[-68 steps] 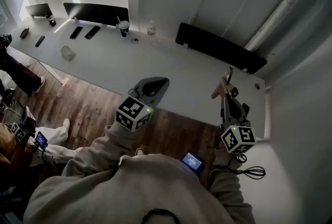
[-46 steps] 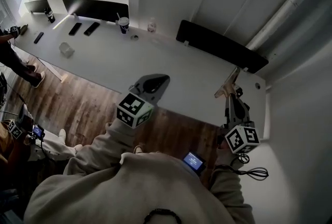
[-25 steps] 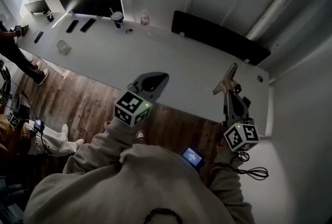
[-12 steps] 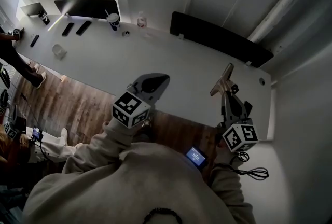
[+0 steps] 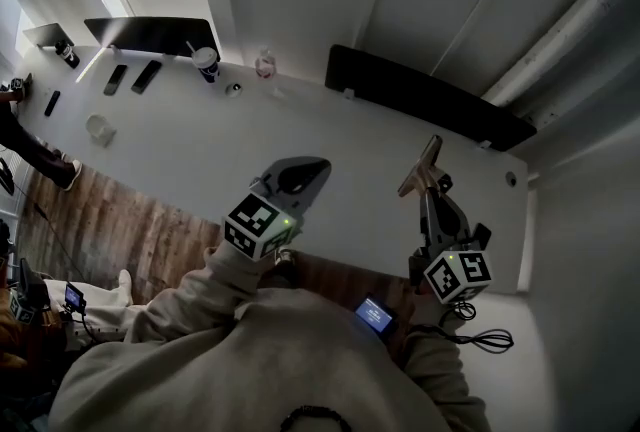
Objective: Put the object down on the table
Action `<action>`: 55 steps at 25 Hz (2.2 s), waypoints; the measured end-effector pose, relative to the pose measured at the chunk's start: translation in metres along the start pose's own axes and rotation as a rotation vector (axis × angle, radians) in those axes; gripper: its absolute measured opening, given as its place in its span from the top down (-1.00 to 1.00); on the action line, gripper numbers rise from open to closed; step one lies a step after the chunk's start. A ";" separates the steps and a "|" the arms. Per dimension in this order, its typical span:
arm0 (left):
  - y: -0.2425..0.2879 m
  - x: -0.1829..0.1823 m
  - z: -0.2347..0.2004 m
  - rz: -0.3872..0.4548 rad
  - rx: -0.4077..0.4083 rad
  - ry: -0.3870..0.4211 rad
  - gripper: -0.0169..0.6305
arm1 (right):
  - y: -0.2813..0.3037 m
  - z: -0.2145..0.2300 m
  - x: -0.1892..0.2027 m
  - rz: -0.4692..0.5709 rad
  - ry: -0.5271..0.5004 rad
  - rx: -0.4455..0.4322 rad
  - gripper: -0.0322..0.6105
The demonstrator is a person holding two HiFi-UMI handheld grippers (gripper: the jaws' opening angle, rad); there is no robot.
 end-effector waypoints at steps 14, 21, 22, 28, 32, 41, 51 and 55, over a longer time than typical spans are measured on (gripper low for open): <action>0.025 -0.009 -0.133 -0.030 -0.014 -0.002 0.94 | 0.115 0.002 -0.013 -0.028 0.022 0.074 0.84; 0.059 -0.022 -0.147 0.019 0.022 -0.026 0.94 | 0.127 0.036 -0.023 -0.010 0.032 0.079 0.84; 0.062 -0.025 -0.147 0.023 0.022 -0.030 0.94 | 0.129 0.040 -0.027 -0.007 0.030 0.073 0.84; 0.081 -0.021 -0.151 -0.028 -0.007 -0.035 0.94 | 0.151 0.058 -0.036 -0.024 0.013 0.047 0.84; 0.088 -0.012 -0.155 -0.043 0.004 -0.038 0.94 | 0.164 0.060 -0.034 -0.047 -0.004 0.019 0.84; 0.098 0.000 -0.157 -0.083 0.017 -0.036 0.94 | 0.173 0.069 -0.017 -0.087 0.021 0.018 0.83; 0.103 0.028 -0.158 -0.118 0.014 -0.076 0.94 | 0.181 0.079 0.007 -0.143 0.052 0.003 0.84; 0.100 0.044 -0.158 -0.132 0.007 -0.097 0.94 | 0.182 0.080 0.019 -0.175 0.044 0.001 0.84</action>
Point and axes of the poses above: the fingertips, and each gripper's own axes: y forward along the fingers, z to its right, x out of its underside, the point moved 10 cm from there along -y, backward along the fingers, and after that the axes turned 11 degrees about x, right-handed, at the moved point
